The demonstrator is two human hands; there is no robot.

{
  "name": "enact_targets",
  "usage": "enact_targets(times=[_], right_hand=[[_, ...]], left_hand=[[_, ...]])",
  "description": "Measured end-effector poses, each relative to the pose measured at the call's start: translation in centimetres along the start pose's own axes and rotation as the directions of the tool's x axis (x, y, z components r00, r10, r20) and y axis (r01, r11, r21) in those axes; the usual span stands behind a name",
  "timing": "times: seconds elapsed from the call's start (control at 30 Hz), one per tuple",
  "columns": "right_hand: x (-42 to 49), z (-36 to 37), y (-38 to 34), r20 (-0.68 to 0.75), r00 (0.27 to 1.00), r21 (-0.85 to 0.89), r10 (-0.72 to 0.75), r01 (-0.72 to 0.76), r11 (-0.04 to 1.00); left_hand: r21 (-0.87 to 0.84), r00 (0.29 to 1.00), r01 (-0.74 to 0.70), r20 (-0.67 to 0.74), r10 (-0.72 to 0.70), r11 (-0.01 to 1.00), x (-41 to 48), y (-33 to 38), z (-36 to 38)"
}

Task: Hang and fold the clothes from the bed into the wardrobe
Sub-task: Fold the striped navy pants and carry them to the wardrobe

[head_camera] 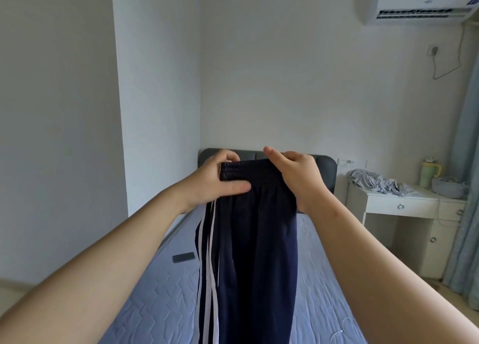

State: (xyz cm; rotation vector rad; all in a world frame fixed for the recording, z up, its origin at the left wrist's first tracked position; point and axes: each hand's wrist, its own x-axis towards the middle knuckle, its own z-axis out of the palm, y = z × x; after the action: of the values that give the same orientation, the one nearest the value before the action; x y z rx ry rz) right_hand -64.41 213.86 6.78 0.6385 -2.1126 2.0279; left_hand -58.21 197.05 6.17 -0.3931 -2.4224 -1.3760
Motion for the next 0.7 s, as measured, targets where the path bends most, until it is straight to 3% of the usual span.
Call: enact_targets(times=[0.1, 0.23, 0.3, 0.37, 0.5, 0.6, 0.7], right_hand=[[-0.7, 0.2, 0.7, 0.002, 1.0, -0.03, 0.006, -0.006, 1.0], [-1.6, -0.2, 1.6, 0.282, 0.957, 0.225, 0.07, -0.136, 0.965], [-1.9, -0.6, 1.7, 0.391, 0.915, 0.139, 0.102, -0.168, 0.976], [-1.9, -0.8, 1.7, 0.361, 0.925, 0.084, 0.119, -0.16, 0.984], [-1.7, -1.0, 1.9, 0.258, 0.963, 0.177, 0.078, -0.126, 0.976], [-2.0, -1.3, 2.1, 0.402, 0.911, 0.184, 0.094, -0.181, 0.966], [-2.1, -1.6, 1.9, 0.453, 0.875, 0.014, 0.169, -0.196, 0.981]], left_hand=[[0.101, 0.999, 0.049, 0.011, -0.051, 0.994, -0.5, -0.6, 0.2], [-0.091, 0.99, 0.029, -0.134, -0.041, 0.995, -0.6, -0.8, -0.5], [-0.174, 0.988, 0.03, -0.146, -0.056, 0.984, -0.8, -0.9, -0.9], [-0.211, 0.986, 0.075, -0.132, -0.105, 0.975, -1.0, -0.9, -1.1], [-0.051, 0.963, 0.266, -0.038, -0.268, 0.963, -0.9, -0.8, -1.6], [0.144, 0.935, 0.354, -0.054, -0.349, 0.924, -0.9, -1.1, -2.6], [0.186, 0.921, 0.388, -0.102, -0.375, 0.903, -1.3, -1.5, -2.8]])
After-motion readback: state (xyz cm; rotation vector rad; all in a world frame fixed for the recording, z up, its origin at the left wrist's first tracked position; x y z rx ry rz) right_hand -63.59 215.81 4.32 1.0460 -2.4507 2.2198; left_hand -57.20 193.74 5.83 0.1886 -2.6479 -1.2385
